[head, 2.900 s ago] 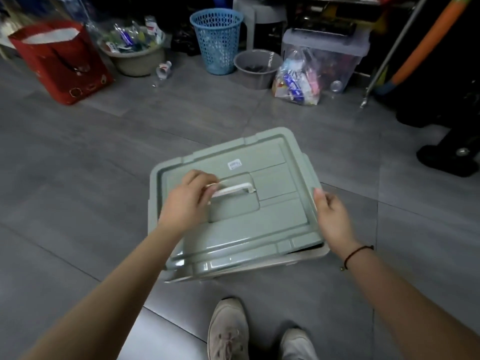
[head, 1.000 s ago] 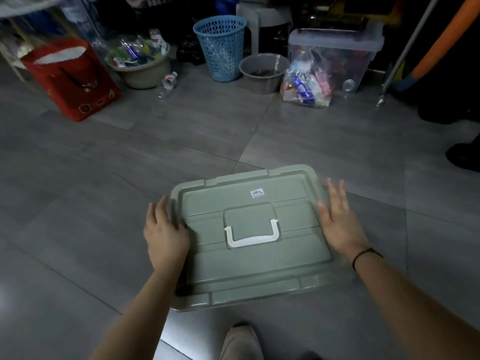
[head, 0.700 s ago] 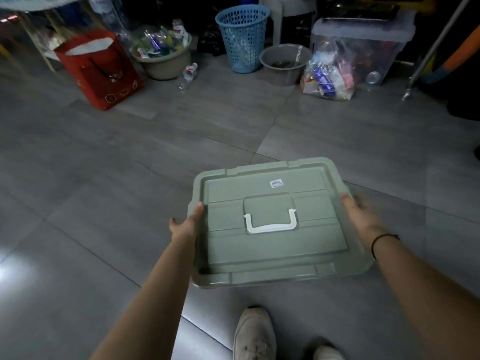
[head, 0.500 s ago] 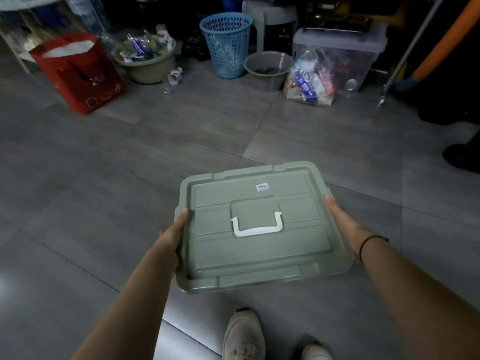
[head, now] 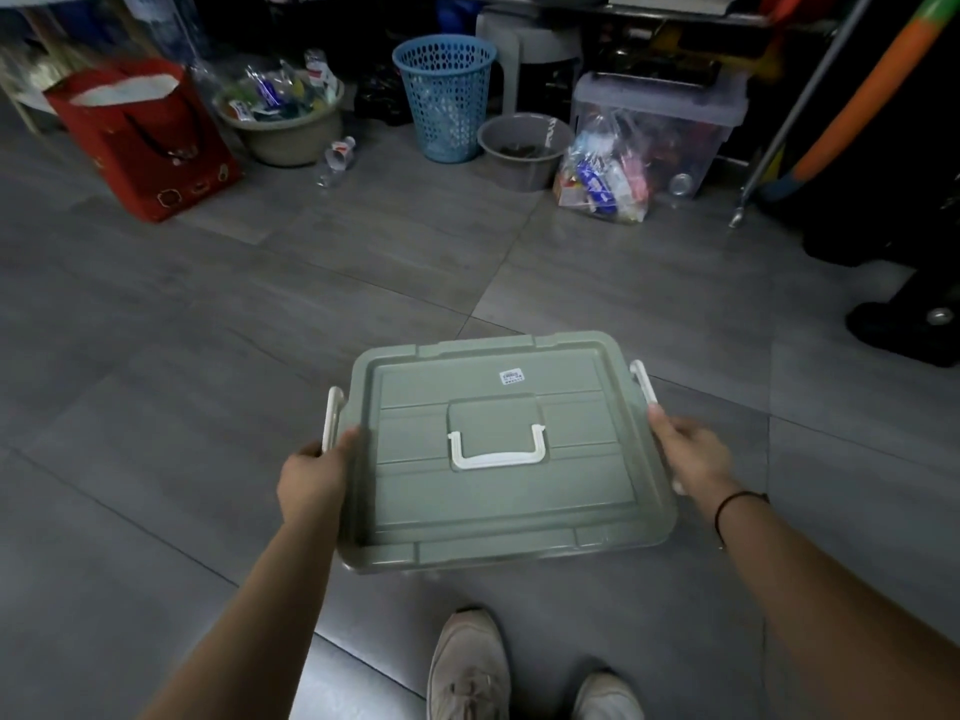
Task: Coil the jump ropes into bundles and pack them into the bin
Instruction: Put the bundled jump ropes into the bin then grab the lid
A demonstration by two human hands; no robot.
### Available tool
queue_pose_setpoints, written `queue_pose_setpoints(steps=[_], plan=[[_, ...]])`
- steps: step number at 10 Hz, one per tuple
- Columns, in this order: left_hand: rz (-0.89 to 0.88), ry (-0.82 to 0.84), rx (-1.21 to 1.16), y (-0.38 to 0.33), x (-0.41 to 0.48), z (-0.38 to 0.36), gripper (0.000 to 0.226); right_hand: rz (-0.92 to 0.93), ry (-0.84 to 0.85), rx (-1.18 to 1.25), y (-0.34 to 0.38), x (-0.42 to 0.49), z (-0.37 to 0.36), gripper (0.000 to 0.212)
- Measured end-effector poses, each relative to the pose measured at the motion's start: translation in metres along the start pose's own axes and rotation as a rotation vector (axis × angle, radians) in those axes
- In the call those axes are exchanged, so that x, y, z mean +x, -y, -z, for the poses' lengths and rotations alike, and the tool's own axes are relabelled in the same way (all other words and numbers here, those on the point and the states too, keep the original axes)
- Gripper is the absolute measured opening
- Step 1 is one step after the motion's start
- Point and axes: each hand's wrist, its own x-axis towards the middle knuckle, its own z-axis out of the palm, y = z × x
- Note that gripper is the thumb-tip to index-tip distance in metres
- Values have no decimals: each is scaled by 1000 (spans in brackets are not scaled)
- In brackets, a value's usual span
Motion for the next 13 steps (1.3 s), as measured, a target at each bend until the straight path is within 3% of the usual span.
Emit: queue_pose_setpoints(steps=[1,2,3,5,6,12,13], plan=[[-39,41,100,8,-2,-3,61,3,115,103,-10,-1,-7,59],[-116,-67,281,12,-10,-12,58,46,-95,23,-18,-11,-22,42],[-180,-144,395,10,-12,-16,56,98,-196,-26,-17,-18,-25,39],[-323,-234,558,9,-11,-16,54,240,-312,-320,-16,-20,-28,42],[-368,-252,605,7,-13,-15,53,255,-318,-321,-14,-21,-28,41],[-314,-198,431,5,-12,-15,48,139,-230,-147,-11,-28,-26,45],[-323,-155,260,5,-16,-14,42,190,-260,-194,-12,-26,-26,54]])
